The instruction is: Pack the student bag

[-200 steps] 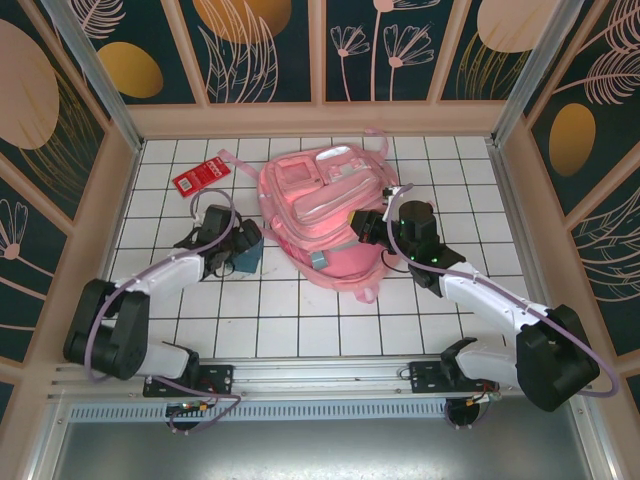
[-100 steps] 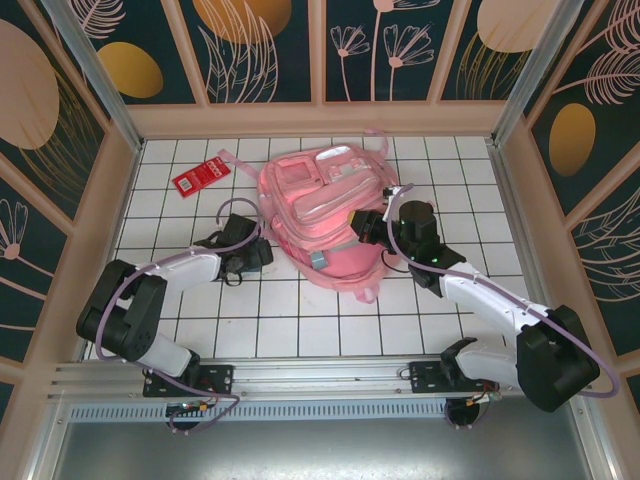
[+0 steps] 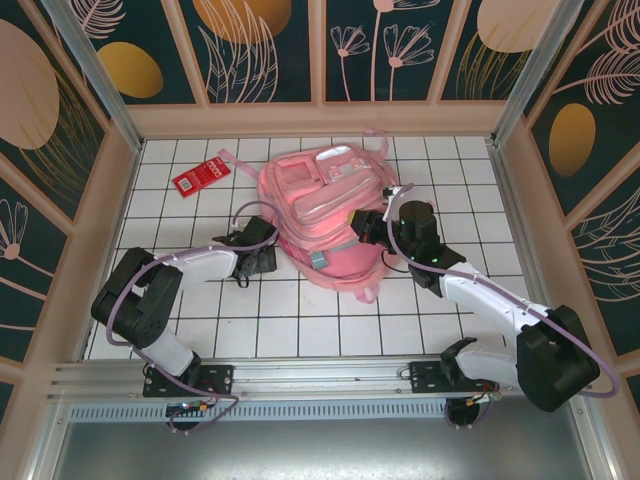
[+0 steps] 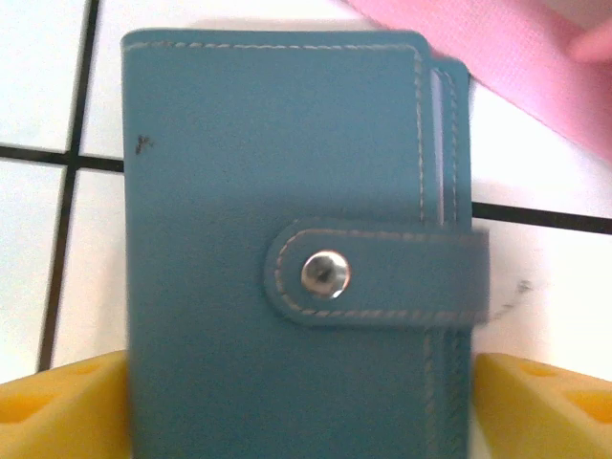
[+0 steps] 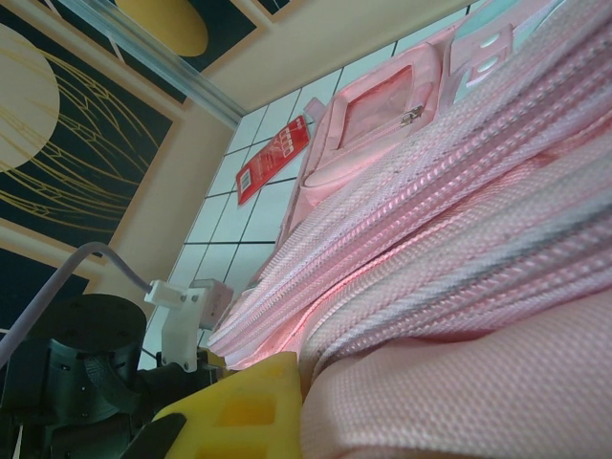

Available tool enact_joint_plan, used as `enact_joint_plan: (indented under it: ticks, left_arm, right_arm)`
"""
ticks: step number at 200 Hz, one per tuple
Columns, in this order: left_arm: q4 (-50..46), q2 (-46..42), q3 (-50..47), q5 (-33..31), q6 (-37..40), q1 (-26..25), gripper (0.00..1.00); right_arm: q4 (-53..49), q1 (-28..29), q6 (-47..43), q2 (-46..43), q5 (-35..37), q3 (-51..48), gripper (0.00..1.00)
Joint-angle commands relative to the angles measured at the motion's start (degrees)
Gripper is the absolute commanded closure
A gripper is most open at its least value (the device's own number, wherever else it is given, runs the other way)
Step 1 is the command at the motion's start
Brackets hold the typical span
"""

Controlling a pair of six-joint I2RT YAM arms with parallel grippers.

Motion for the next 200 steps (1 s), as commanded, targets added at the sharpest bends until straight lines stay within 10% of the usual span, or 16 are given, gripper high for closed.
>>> enact_joint_plan:
  ticks: [1, 104, 200]
  left_arm:
    - [-2.8, 2.0, -1.0, -3.3, 0.2, 0.5, 0.28]
    - [-3.2, -11.9, -3.9, 3.4, -2.2, -0.8, 0.42]
    - [-2.2, -26.1, -7.0, 12.8, -4.7, -14.6, 0.49]
  right_arm:
    - [5.7, 0.4, -0.8, -2.2, -2.2, 0.2, 0.93]
    - [4.7, 1.2, -0.8, 1.1, -0.7, 4.9, 0.92]
    - [1.7, 1.4, 0.2, 5.6, 4.5, 13.6, 0.91]
